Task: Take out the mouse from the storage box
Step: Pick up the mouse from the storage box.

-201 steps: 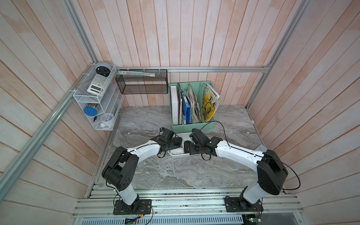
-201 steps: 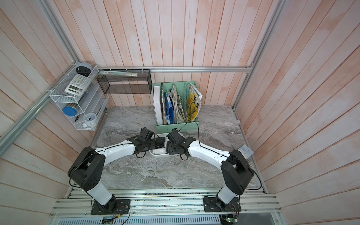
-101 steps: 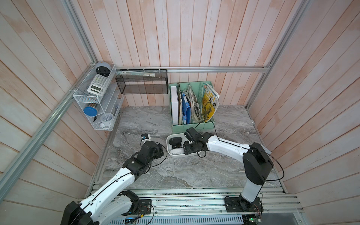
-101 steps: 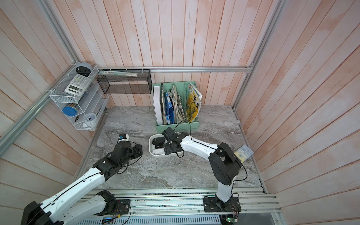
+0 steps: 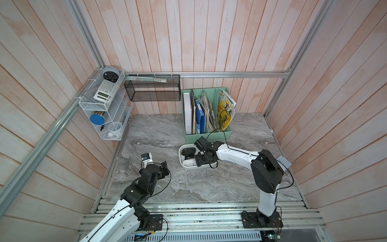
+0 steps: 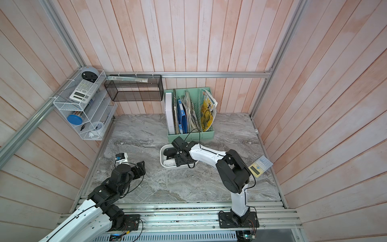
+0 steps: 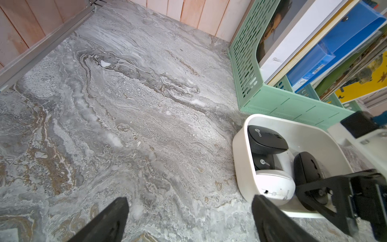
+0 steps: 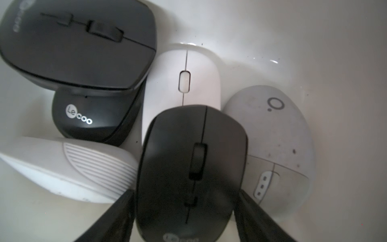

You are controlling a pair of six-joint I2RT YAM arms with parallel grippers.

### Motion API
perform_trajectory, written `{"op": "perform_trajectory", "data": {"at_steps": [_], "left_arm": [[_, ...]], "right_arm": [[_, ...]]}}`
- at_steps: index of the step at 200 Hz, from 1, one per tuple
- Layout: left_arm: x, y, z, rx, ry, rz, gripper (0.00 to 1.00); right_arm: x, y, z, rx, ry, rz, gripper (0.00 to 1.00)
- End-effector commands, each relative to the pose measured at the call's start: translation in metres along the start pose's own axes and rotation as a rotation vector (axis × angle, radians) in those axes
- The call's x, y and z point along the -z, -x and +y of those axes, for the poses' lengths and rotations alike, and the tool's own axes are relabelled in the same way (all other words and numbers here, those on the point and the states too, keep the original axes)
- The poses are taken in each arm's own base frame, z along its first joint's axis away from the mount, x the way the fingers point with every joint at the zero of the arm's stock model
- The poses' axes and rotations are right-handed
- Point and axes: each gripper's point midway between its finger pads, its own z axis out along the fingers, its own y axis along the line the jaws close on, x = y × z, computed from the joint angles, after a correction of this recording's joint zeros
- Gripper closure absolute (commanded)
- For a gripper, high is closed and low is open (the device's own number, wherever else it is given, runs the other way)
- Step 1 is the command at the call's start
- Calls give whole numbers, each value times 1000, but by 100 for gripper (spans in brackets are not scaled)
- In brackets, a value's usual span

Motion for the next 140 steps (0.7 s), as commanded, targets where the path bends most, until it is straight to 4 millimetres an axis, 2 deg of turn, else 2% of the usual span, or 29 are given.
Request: {"op": "perform_trajectory", "data": {"at_steps": [1,55,98,121,140], "left_arm": [[-2,2,-2,-16,-8,-10,2],[2,3,-3,-5,-30,-31,1],[3,3,-3,-2,-37,-37,1],[3,4,-3,-2,-38,-38,1],[3,4,-3,-4,-38,-37,1]], "right_arm": [[-6,0,1,-11,-3,29,24],[-11,1,-1,-12,-24,38,31],[-14,2,-1,-10,-36,43,30],[-11,4,-1,-5,-37,39,36],[-1,9,0,-4,-30,11,39]]}}
